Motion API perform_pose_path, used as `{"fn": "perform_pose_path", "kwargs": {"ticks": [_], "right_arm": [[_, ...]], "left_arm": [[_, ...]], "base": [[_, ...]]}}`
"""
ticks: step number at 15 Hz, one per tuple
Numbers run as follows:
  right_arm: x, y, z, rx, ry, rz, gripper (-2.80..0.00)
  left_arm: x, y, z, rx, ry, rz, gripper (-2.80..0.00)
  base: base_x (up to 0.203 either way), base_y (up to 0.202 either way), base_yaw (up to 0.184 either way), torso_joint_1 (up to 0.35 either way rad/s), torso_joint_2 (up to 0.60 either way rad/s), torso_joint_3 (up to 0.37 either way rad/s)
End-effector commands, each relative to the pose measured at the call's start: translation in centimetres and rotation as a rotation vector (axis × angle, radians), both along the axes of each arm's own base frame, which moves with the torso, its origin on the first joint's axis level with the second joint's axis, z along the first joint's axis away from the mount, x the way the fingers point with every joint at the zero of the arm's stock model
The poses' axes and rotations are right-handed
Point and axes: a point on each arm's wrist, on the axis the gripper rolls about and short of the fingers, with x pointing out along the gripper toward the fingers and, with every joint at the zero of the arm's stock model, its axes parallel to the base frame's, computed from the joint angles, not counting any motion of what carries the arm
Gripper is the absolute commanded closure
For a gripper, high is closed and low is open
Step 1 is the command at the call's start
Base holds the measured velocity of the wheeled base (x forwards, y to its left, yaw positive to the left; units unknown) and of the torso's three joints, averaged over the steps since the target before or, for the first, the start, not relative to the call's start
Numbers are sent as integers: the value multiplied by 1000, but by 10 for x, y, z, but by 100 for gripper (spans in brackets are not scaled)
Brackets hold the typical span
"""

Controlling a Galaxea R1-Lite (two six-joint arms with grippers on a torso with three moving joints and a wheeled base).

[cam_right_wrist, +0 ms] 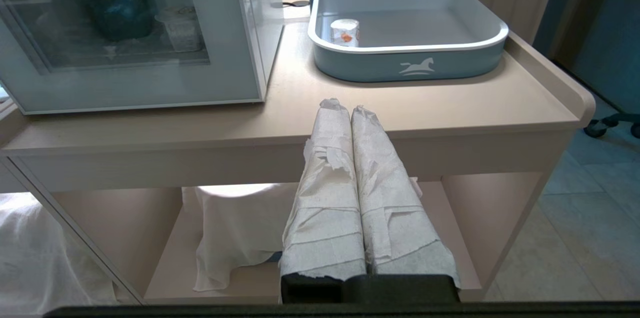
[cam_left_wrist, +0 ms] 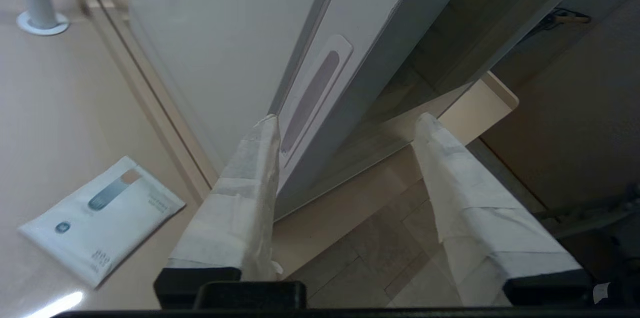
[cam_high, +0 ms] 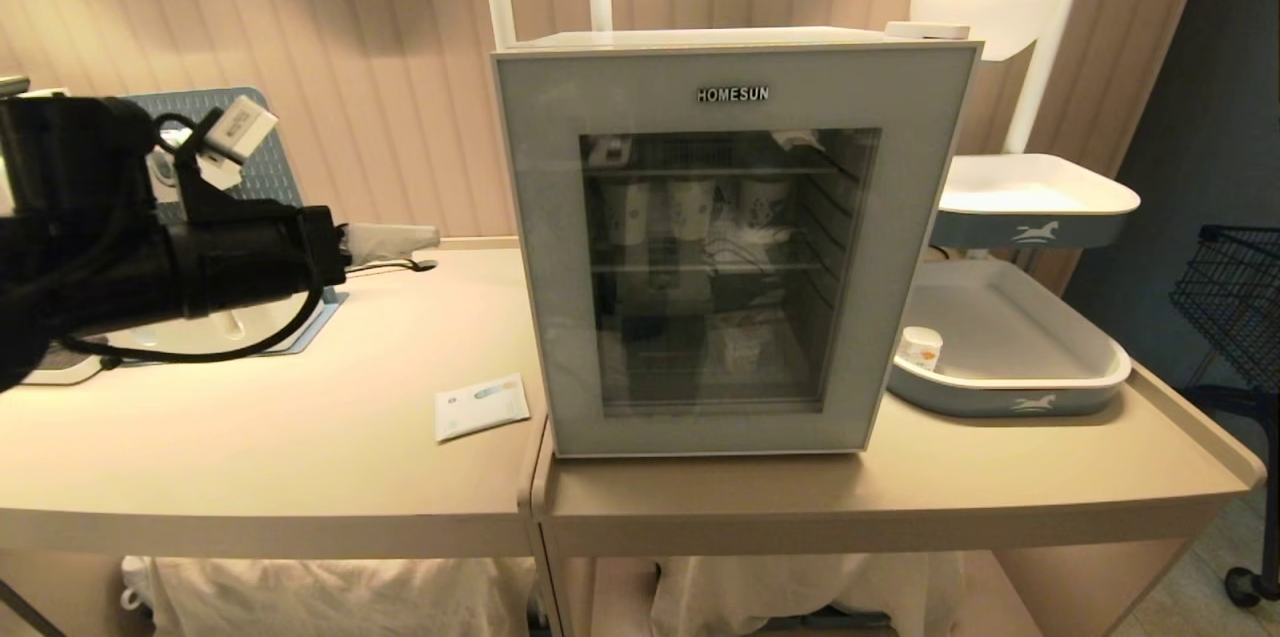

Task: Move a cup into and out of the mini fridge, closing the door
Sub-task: Open the freezer door

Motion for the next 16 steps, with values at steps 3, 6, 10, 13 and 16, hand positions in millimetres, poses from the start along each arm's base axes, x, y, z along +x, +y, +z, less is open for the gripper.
{"fn": "perform_pose_path", "kwargs": {"ticks": [3, 6, 10, 13, 16], "right_arm": [[0, 0, 0, 0, 0, 0, 0], [0, 0, 0, 1, 0, 1, 0], [0, 0, 0, 1, 1, 0, 0], [0, 0, 0, 1, 0, 0, 0], [0, 0, 0, 1, 0, -1, 0]], "left_arm": [[42, -4, -55, -24, -93, -58, -280], [49, -18, -78, -49, -80, -103, -280], [54, -38, -93, -71, -64, -217, -280], [58, -42, -94, -121, -33, -253, -280], [62, -46, -97, -139, -35, -286, -280]], "base": [[0, 0, 0, 0, 0, 0], [0, 0, 0, 0, 0, 0], [0, 0, 0, 0, 0, 0], [0, 0, 0, 0, 0, 0], [0, 0, 0, 0, 0, 0]]}}
